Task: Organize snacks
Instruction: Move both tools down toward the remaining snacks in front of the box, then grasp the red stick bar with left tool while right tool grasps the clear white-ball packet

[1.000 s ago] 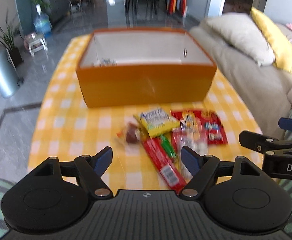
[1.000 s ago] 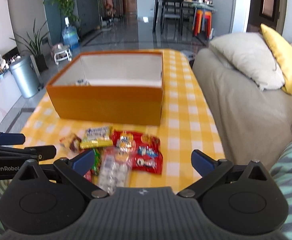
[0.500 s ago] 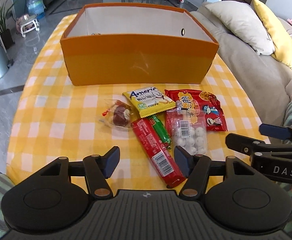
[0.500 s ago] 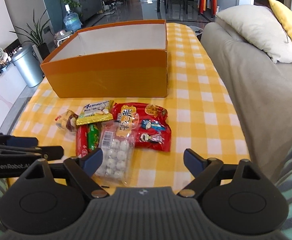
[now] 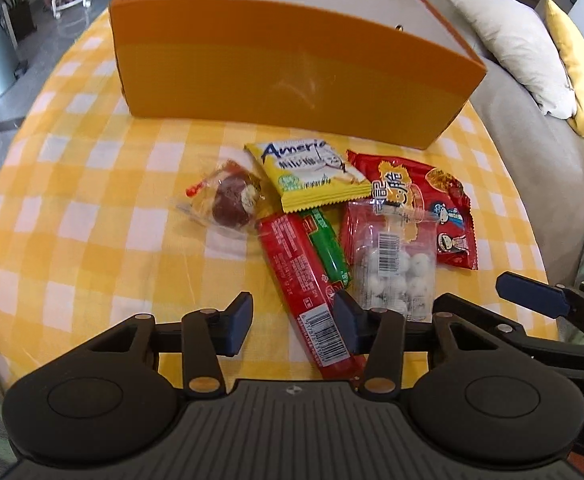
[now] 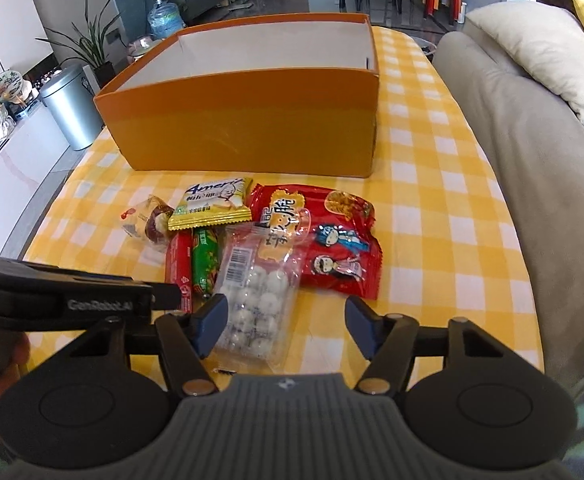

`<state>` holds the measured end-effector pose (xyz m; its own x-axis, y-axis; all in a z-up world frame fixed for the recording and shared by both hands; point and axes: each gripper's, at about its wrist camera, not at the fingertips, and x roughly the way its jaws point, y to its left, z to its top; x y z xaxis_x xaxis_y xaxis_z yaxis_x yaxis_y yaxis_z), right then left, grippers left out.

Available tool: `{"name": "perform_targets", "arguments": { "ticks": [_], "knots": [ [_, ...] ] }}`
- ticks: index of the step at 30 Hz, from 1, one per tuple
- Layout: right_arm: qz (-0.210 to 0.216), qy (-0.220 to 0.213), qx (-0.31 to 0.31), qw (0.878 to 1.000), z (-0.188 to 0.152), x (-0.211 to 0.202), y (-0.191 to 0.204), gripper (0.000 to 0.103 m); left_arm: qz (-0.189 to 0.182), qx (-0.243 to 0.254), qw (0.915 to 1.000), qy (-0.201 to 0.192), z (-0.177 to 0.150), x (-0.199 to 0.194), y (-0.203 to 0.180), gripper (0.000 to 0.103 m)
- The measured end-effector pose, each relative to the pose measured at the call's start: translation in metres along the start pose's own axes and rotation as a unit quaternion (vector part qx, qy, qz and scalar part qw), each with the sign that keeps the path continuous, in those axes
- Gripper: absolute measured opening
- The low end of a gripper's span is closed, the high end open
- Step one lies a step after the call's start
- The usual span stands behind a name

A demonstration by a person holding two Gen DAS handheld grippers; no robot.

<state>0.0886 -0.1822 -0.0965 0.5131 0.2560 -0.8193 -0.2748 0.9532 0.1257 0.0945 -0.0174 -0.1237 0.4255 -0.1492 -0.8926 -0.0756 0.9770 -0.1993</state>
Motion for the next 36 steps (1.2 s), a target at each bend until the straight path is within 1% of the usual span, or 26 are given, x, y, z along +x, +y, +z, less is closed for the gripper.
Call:
{"name": "perform_targets", "arguments": {
  "ticks": [1,4,6,9,13,15,19,22,24,26,30,32,36],
  "knots": [
    [0.001,0.001,0.000,1.000,0.000,0.002,0.000,0.063,-0.004,-0.003,1.0000,0.001,0.000,0.002,0.000,0.055],
    [-0.001,0.009,0.003,1.000,0.000,0.008,0.000,0.062,-0.014,-0.008,0.9999,0.005,0.000,0.008,0.001,0.050],
    [-0.001,0.012,0.006,1.000,0.000,0.010,-0.002,0.062,-0.018,-0.010,0.9997,0.011,0.000,0.012,0.000,0.042],
    [0.004,0.012,0.009,1.000,0.000,0.011,-0.002,0.062,-0.023,-0.010,0.9997,0.009,0.000,0.014,0.001,0.036],
    [0.010,0.008,0.006,1.000,0.000,0.013,0.001,0.062,-0.007,-0.010,0.9998,0.013,-0.001,0.010,0.006,0.031],
    [0.016,0.008,0.002,1.000,0.001,0.014,0.005,0.063,0.006,-0.010,0.9998,0.016,-0.001,0.008,0.010,0.026],
    [0.023,0.015,-0.007,1.000,0.003,0.022,0.015,0.064,0.026,-0.005,0.9995,0.017,-0.003,0.004,0.018,0.026],
    [0.012,0.023,-0.017,1.000,0.004,0.029,0.024,0.064,0.021,-0.006,0.9996,0.020,-0.005,0.006,0.021,0.027],
    [0.001,0.024,-0.024,0.999,0.004,0.033,0.028,0.064,0.022,-0.003,0.9996,0.019,-0.004,0.006,0.022,0.030],
    [-0.007,0.026,-0.027,0.999,0.003,0.037,0.029,0.064,0.023,0.001,0.9996,0.016,-0.004,0.007,0.021,0.031],
    [-0.009,0.036,-0.012,0.999,0.003,0.046,0.026,0.064,0.025,0.014,0.9995,0.013,-0.005,0.007,0.020,0.032],
    [-0.007,0.040,-0.004,0.999,0.003,0.049,0.024,0.066,0.023,0.012,0.9996,0.013,-0.006,0.006,0.022,0.032],
    [-0.011,0.039,-0.007,0.999,0.003,0.054,0.027,0.067,0.019,0.010,0.9997,0.012,-0.005,0.005,0.023,0.032]
  ]
}}
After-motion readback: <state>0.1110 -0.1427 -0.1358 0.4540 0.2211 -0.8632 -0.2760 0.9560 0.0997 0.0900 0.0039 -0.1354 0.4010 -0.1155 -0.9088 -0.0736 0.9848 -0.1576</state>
